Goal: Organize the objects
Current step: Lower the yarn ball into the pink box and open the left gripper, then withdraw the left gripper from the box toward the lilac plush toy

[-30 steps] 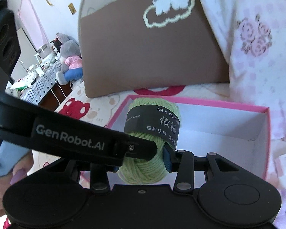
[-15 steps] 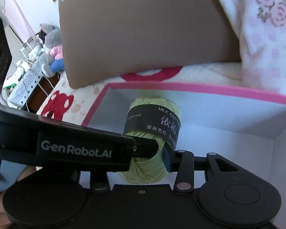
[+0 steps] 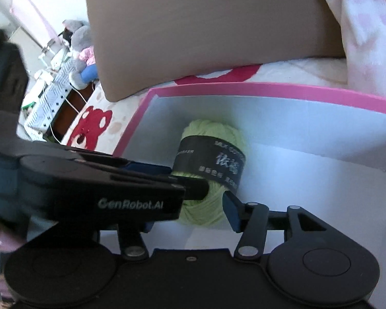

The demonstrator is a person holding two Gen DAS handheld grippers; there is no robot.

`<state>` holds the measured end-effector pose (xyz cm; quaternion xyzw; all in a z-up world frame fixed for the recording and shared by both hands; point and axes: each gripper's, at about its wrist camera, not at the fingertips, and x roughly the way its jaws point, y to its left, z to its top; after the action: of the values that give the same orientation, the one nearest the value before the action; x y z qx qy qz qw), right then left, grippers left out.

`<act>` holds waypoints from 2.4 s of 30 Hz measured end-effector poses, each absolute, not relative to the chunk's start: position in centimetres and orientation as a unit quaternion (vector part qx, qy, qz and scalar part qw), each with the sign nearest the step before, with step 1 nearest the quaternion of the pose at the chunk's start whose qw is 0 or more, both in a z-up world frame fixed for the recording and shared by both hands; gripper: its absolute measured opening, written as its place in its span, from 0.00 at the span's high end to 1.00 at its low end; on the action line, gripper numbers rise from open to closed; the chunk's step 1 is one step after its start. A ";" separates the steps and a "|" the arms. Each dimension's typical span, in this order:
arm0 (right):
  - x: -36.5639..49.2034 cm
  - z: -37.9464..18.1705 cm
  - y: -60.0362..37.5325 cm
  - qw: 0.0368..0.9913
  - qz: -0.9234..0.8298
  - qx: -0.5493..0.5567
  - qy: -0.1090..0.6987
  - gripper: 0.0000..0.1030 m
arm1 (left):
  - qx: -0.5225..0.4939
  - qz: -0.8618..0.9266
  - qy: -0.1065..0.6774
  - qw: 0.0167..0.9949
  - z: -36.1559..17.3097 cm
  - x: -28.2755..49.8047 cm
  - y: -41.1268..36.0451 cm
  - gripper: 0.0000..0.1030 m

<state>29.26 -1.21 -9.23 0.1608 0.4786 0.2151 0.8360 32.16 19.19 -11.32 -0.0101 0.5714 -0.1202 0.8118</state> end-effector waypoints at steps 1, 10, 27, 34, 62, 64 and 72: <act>29.2 -9.2 -1.0 0.838 0.213 0.150 0.479 0.44 | -0.016 -0.123 0.568 0.813 -11.3 32.1 19.4 0.60; 30.2 -9.6 1.3 0.844 0.204 0.112 0.483 0.62 | -0.036 -0.121 0.561 0.818 -9.9 32.7 20.3 0.62; 25.7 -7.4 -0.3 0.858 0.247 0.063 0.446 0.56 | 0.007 -0.100 0.521 0.848 -9.8 31.3 19.5 0.66; 24.1 -5.1 -1.1 0.876 0.222 0.039 0.427 0.49 | -0.029 -0.083 0.521 0.849 -7.0 29.7 19.5 0.51; 9.8 4.9 -10.9 0.909 0.163 0.033 0.383 0.32 | 0.000 -0.162 0.510 0.845 4.8 16.8 13.7 0.38; 8.5 5.5 -11.8 0.910 0.157 0.036 0.381 0.32 | 0.008 -0.169 0.508 0.845 5.0 15.9 13.2 0.38; 4.6 6.5 -13.5 0.914 0.138 0.037 0.379 0.30 | 0.031 -0.200 0.517 0.831 4.5 12.5 11.3 0.38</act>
<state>4.65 -13.52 6.50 0.0373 0.3795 0.1383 0.9140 12.54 11.33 4.55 0.0306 0.5175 -0.1997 0.8315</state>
